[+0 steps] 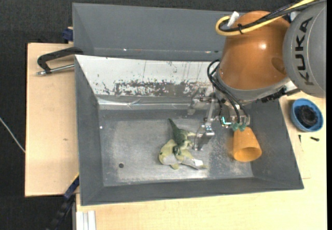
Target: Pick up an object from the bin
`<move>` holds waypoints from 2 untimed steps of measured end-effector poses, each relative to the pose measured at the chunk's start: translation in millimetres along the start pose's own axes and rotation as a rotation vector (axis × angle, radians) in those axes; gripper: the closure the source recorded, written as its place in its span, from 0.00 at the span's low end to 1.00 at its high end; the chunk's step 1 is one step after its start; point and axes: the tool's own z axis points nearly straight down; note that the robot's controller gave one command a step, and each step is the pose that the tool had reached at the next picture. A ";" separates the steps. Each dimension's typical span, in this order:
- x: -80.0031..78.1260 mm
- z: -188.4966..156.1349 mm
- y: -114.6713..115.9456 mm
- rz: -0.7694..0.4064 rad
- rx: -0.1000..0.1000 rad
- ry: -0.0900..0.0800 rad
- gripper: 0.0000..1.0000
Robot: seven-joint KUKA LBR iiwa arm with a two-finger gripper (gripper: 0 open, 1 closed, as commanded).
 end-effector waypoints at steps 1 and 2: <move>-10.5 128.0 -15.8 -0.061 0.001 0.000 0.00; -10.6 157.3 -8.4 -0.129 0.000 -0.008 0.00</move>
Offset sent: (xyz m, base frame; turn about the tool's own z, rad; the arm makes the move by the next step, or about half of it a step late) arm 0.0107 -0.0159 -0.1244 -0.0617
